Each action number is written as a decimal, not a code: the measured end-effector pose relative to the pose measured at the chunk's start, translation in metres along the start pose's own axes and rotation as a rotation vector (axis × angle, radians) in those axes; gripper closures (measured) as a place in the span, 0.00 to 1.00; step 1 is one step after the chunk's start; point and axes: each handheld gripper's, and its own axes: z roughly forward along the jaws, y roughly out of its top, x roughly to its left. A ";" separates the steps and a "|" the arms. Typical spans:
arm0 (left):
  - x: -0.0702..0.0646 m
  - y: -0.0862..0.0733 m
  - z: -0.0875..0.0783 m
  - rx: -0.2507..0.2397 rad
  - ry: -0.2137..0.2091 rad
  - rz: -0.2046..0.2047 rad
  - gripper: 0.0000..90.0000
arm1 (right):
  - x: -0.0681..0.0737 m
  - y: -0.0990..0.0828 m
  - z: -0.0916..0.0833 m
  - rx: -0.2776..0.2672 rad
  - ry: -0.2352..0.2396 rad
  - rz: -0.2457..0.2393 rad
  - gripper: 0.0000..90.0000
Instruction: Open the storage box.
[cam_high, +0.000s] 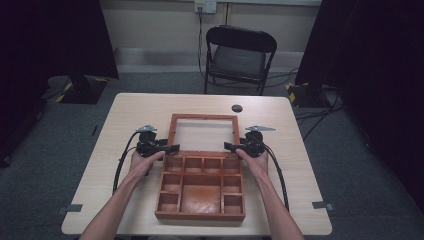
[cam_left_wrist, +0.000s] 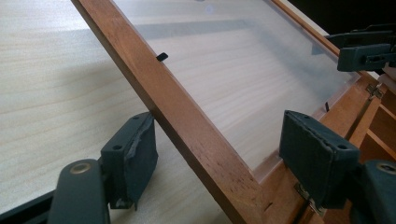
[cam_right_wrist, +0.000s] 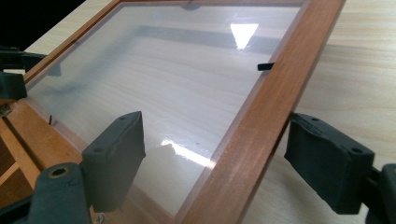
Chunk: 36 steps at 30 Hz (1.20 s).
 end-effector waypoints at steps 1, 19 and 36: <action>0.001 0.000 0.000 0.006 -0.009 -0.012 0.30 | 0.000 0.000 -0.001 -0.003 -0.010 0.003 0.23; -0.004 0.004 -0.014 -0.016 0.032 0.026 0.26 | 0.001 0.003 -0.016 -0.026 0.001 -0.016 0.22; -0.018 -0.009 -0.052 0.013 0.095 0.095 0.25 | -0.007 -0.009 -0.075 -0.041 -0.094 -0.037 0.20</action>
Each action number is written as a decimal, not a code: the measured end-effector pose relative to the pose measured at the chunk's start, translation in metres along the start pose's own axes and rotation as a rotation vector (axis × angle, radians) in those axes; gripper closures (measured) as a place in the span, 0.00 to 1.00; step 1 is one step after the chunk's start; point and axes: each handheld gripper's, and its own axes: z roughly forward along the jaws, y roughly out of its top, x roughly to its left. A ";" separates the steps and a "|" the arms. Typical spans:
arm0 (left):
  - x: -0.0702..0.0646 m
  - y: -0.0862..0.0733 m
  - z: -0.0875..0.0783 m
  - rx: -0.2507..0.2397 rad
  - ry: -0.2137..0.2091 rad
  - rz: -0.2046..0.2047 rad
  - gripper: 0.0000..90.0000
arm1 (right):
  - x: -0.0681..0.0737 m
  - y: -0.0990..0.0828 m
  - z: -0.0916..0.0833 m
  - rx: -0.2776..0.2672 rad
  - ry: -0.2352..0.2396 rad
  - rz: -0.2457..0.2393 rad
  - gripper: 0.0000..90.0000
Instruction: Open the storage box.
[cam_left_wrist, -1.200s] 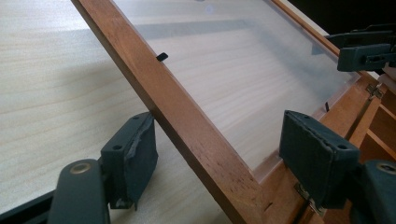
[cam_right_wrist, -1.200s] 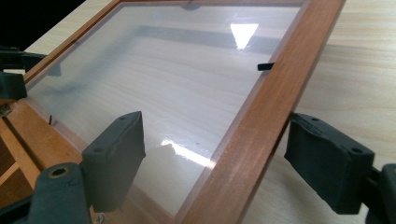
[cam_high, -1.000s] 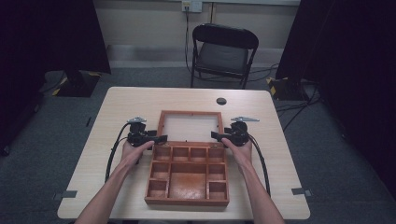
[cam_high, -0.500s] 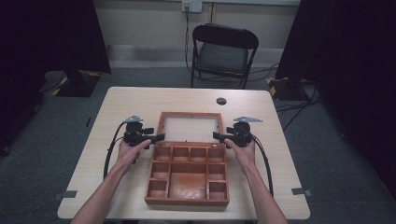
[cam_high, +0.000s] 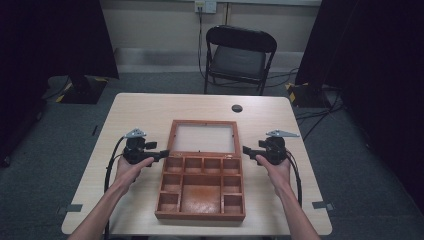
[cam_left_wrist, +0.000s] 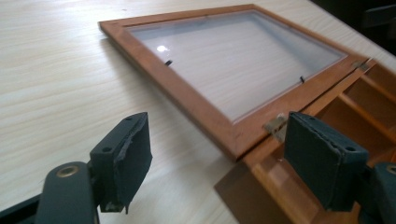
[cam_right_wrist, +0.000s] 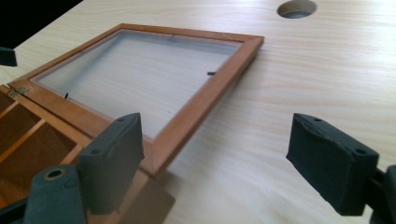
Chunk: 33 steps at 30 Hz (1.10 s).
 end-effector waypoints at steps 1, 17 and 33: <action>0.000 -0.001 -0.002 0.007 -0.001 0.005 0.25 | 0.000 -0.002 -0.005 -0.001 -0.004 -0.001 0.20; 0.010 -0.028 -0.038 0.067 0.125 0.035 0.20 | -0.010 -0.046 -0.073 0.026 -0.068 0.001 0.21; 0.008 -0.074 -0.056 0.184 0.280 0.063 0.17 | -0.007 -0.090 -0.077 0.188 -0.175 -0.067 0.19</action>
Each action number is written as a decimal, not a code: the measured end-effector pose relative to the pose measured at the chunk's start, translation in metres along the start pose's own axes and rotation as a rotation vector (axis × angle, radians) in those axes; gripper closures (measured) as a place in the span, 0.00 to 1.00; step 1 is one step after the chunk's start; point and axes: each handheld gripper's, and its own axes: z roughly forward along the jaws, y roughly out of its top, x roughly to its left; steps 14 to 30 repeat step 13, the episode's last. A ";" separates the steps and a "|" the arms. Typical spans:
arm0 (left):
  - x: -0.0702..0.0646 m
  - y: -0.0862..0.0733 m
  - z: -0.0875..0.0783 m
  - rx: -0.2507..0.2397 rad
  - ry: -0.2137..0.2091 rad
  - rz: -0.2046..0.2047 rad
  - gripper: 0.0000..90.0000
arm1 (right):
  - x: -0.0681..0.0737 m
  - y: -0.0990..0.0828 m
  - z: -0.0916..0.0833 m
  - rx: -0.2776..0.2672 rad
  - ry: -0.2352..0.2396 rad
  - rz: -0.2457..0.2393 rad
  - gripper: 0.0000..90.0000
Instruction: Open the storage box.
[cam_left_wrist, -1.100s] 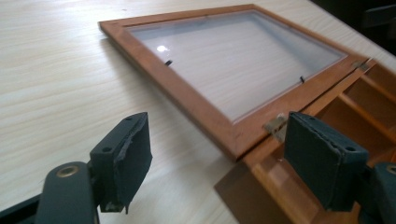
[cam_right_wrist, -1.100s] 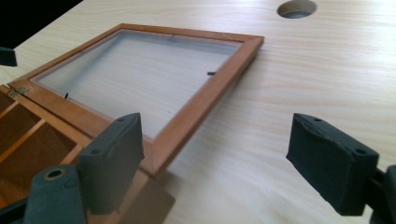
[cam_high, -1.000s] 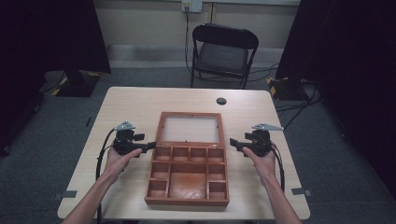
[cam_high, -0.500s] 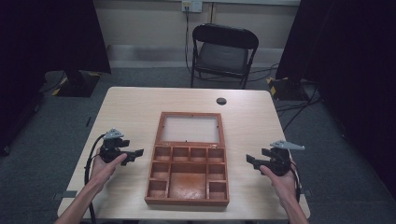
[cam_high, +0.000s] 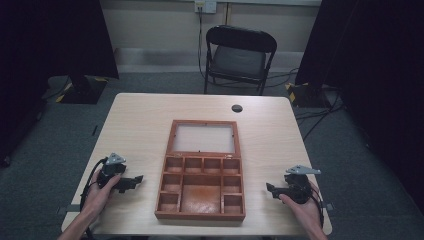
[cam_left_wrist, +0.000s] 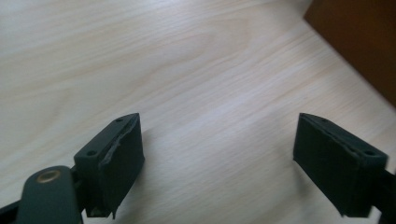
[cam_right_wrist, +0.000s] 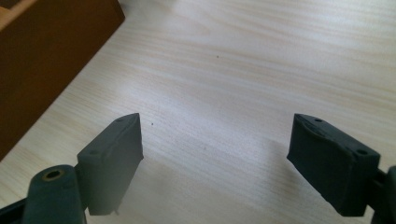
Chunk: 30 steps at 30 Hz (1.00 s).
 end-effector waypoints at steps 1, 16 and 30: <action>0.001 -0.001 0.000 -0.006 0.023 0.004 0.18 | 0.000 -0.001 0.002 0.004 -0.003 0.002 0.19; 0.004 -0.007 0.005 -0.047 0.074 -0.023 0.05 | -0.004 -0.011 0.013 -0.045 -0.118 -0.001 0.12; 0.004 -0.007 0.005 -0.047 0.074 -0.023 0.05 | -0.004 -0.011 0.013 -0.045 -0.118 -0.001 0.12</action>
